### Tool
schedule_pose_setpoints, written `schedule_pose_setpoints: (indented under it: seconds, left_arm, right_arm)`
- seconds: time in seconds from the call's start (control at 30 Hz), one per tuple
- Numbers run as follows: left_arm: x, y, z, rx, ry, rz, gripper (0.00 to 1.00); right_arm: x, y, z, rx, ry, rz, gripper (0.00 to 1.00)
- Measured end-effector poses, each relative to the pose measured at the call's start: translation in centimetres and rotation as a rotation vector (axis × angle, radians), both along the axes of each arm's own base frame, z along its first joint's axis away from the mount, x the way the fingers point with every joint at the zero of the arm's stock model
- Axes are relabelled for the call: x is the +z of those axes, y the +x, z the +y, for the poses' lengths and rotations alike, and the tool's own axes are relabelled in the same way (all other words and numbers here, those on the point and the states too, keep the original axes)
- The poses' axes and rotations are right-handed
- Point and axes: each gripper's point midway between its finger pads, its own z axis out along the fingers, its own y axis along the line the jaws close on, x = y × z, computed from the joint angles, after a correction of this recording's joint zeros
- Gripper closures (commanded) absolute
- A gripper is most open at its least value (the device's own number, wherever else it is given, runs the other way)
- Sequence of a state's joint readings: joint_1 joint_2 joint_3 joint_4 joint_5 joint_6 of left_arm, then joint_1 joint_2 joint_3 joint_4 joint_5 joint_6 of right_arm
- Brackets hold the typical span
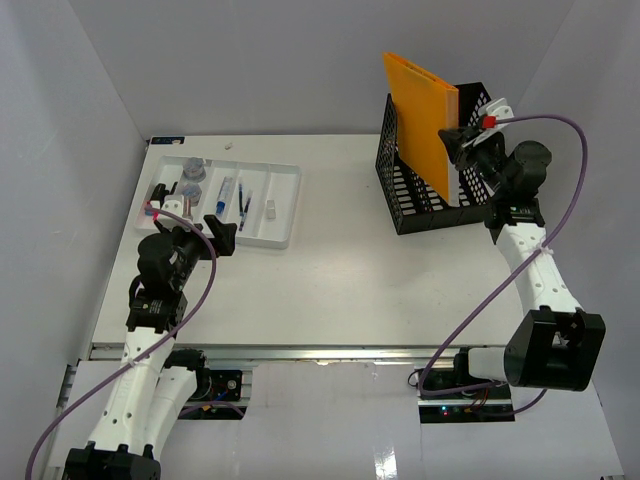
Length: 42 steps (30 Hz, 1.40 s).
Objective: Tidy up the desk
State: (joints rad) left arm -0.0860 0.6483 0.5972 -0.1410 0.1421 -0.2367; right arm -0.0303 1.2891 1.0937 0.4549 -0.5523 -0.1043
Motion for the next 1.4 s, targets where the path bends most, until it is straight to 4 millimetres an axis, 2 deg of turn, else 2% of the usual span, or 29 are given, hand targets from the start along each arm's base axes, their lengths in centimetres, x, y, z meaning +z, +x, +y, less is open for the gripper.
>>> schedule_pose_setpoints:
  seconds: [0.23, 0.4, 0.6, 1.07, 1.4]
  left_arm:
    - [-0.3, 0.1, 0.0, 0.000, 0.001, 0.009, 0.02]
    - [-0.5, 0.2, 0.0, 0.000, 0.002, 0.019, 0.02]
    - [-0.7, 0.3, 0.0, 0.002, 0.003, 0.027, 0.02]
    - [-1.1, 0.6, 0.2, 0.016, 0.006, 0.039, 0.02]
    - [-1.6, 0.8, 0.4, 0.027, 0.010, 0.058, 0.02]
  right_arm:
    - [-3.9, 1.3, 0.4, -0.018, 0.023, 0.043, 0.92]
    - [-5.6, 2.0, 0.4, -0.020, 0.048, 0.040, 0.92]
    - [-5.9, 2.4, 1.1, 0.030, 0.061, -0.013, 0.92]
    - [-4.3, 2.1, 2.3, 0.127, 0.164, -0.125, 0.92]
    - [-7.1, 3.7, 2.1, 0.144, 0.250, -0.062, 0.92]
